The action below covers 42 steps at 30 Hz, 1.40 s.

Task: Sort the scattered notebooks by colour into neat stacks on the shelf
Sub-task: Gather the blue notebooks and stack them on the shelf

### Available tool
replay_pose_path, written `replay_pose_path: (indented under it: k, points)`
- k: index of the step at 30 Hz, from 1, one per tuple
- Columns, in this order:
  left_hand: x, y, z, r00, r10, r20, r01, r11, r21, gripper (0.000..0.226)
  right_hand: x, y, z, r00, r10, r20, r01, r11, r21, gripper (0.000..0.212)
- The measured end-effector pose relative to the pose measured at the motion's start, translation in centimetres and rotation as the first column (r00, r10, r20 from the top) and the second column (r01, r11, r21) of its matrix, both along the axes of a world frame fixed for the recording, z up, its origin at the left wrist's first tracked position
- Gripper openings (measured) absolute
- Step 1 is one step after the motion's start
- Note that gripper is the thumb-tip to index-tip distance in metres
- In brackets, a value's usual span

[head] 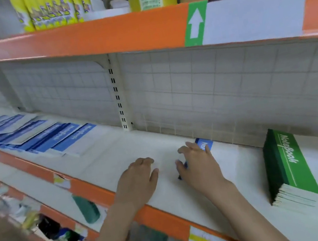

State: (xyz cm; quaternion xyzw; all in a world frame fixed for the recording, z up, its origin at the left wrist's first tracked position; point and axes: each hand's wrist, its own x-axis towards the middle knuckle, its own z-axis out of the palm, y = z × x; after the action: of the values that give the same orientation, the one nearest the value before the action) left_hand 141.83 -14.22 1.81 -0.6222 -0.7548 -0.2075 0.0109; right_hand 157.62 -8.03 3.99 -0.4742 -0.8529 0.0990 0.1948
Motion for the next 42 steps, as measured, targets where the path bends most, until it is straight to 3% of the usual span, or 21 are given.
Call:
replay_pose_path:
  k: [6, 23, 42]
  points:
    - [-7.9, -3.6, 0.5, 0.995, 0.097, 0.02, -0.095, 0.993, -0.062, 0.039, -9.3, -2.5, -0.7, 0.983, 0.182, 0.008, -0.181, 0.981, -0.067, 0.044]
    - [-23.5, -12.9, -2.0, 0.941, 0.335, 0.044, -0.327, 0.937, -0.122, 0.041, -27.0, -8.7, -3.0, 0.896, 0.445, -0.001, -0.439, 0.884, -0.158, 0.04]
    - [-43.7, -7.4, -1.0, 0.953, 0.302, 0.021, -0.301, 0.952, -0.065, 0.041, -48.0, -3.6, -2.3, 0.902, 0.424, -0.086, -0.432, 0.884, -0.177, 0.032]
